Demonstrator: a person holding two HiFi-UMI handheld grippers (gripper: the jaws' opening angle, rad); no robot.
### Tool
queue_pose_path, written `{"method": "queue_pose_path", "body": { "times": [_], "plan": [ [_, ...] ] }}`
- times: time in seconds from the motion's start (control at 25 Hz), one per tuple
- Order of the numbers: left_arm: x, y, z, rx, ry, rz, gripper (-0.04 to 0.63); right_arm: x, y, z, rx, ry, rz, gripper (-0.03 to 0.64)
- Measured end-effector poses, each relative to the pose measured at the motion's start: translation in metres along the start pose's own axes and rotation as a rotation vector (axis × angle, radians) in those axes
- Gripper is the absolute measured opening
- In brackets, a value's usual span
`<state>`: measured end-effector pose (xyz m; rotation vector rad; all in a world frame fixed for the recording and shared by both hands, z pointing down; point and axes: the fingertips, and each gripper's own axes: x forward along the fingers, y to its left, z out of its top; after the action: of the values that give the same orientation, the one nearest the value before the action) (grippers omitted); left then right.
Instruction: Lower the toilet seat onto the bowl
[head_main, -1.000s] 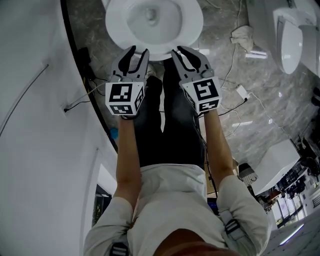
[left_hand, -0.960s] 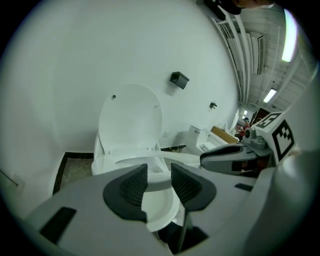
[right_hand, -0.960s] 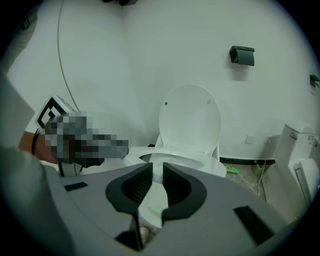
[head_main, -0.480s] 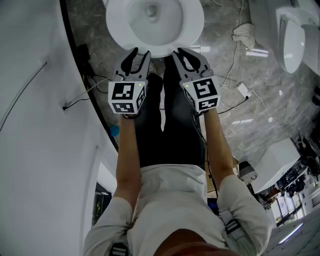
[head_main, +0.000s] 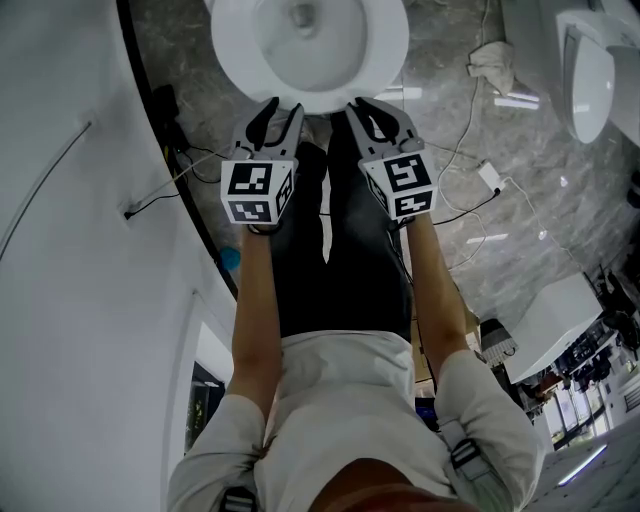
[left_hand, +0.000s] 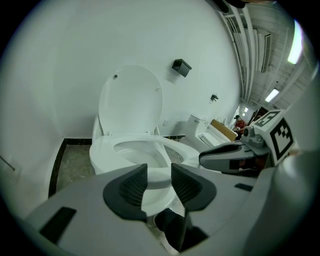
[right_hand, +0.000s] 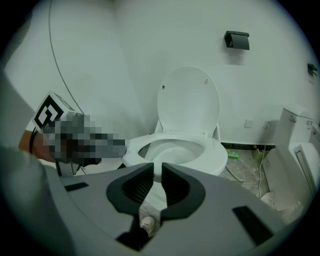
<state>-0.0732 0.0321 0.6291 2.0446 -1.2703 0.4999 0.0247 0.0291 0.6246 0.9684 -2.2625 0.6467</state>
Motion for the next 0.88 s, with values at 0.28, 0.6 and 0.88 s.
{"method": "queue_pose_path", "body": {
  "times": [0.28, 0.6, 0.88],
  "plan": [
    [0.006, 0.001, -0.018, -0.003, 0.03, -0.004, 0.16, 0.007, 0.0, -0.019, 0.009, 0.028, -0.002, 0.061],
    [0.017, 0.005, -0.037, -0.011, 0.061, -0.013, 0.16, 0.017, 0.0, -0.039, 0.021, 0.068, -0.003, 0.057],
    [0.028, 0.01, -0.051, -0.02, 0.08, -0.018, 0.158, 0.026, -0.001, -0.056, 0.041, 0.102, -0.006, 0.051]
  ]
}}
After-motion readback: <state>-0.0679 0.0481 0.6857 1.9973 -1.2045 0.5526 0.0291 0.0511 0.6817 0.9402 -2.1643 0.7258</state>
